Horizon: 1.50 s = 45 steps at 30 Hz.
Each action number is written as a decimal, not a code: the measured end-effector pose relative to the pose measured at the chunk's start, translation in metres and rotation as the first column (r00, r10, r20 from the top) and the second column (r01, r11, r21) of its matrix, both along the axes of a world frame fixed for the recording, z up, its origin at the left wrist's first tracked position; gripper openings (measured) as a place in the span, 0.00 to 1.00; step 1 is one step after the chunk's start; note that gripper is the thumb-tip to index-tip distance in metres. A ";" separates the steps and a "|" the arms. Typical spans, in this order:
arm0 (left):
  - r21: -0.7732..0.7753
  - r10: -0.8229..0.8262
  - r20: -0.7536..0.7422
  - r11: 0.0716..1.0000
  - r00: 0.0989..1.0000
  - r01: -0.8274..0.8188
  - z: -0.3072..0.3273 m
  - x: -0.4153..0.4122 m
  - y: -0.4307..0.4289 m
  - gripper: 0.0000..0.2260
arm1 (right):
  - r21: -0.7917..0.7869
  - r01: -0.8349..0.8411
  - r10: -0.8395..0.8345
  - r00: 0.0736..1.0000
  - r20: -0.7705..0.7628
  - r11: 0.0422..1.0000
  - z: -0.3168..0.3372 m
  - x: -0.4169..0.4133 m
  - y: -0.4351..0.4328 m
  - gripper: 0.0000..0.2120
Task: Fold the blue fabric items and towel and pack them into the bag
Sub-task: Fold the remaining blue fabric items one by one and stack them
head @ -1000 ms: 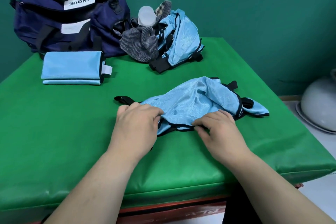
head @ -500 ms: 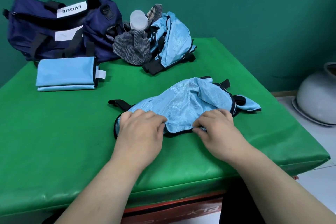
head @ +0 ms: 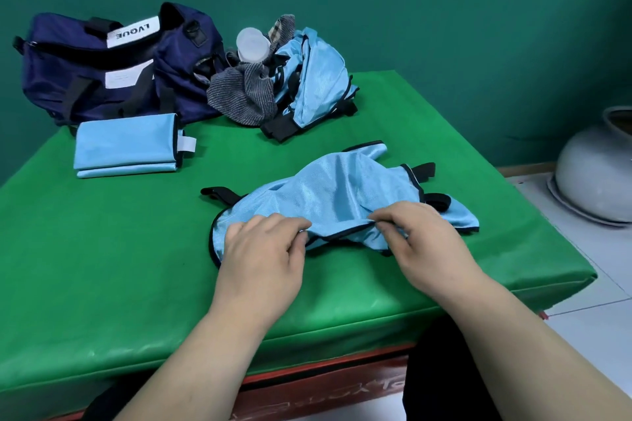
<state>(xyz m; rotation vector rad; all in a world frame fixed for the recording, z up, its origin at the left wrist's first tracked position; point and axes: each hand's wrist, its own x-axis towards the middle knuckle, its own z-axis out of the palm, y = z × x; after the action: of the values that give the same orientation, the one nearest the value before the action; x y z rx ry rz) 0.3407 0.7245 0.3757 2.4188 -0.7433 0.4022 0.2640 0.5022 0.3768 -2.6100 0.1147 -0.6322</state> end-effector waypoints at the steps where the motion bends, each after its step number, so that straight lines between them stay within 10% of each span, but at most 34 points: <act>1: -0.003 -0.005 0.002 1.000 1.000 0.005 -0.001 -0.001 -0.002 0.09 | 0.015 0.033 -0.033 0.999 0.009 0.999 0.002 0.000 -0.001 0.08; 9: -0.175 0.025 -0.001 0.984 1.000 -0.025 0.005 0.007 -0.030 0.06 | 0.139 0.190 -0.198 0.979 0.045 0.972 0.007 0.010 -0.007 0.11; 17: 0.150 -0.056 0.077 0.988 0.995 0.044 -0.017 0.003 -0.038 0.10 | 0.041 -0.184 0.189 0.957 -0.222 0.982 -0.003 -0.004 -0.029 0.26; 25: 0.254 -0.096 0.082 0.965 0.992 0.072 -0.023 0.004 -0.039 0.16 | -0.021 -0.166 0.160 0.972 -0.172 0.986 -0.007 0.000 -0.035 0.22; 36: 0.220 -0.104 0.038 0.971 0.994 0.093 -0.018 0.002 -0.043 0.20 | 0.454 -0.096 0.077 0.995 0.059 0.886 0.006 -0.013 -0.010 0.20; 45: 0.211 -0.145 0.037 0.968 0.989 0.135 -0.020 0.012 -0.052 0.09 | 0.465 0.028 -0.046 0.999 0.027 0.885 0.002 -0.007 -0.009 0.20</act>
<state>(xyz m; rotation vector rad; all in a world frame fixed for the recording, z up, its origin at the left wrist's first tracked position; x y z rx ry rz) 0.3529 0.6721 0.3552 2.5359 -1.0180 0.3468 0.2565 0.4932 0.3785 -2.1336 0.2710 -0.5822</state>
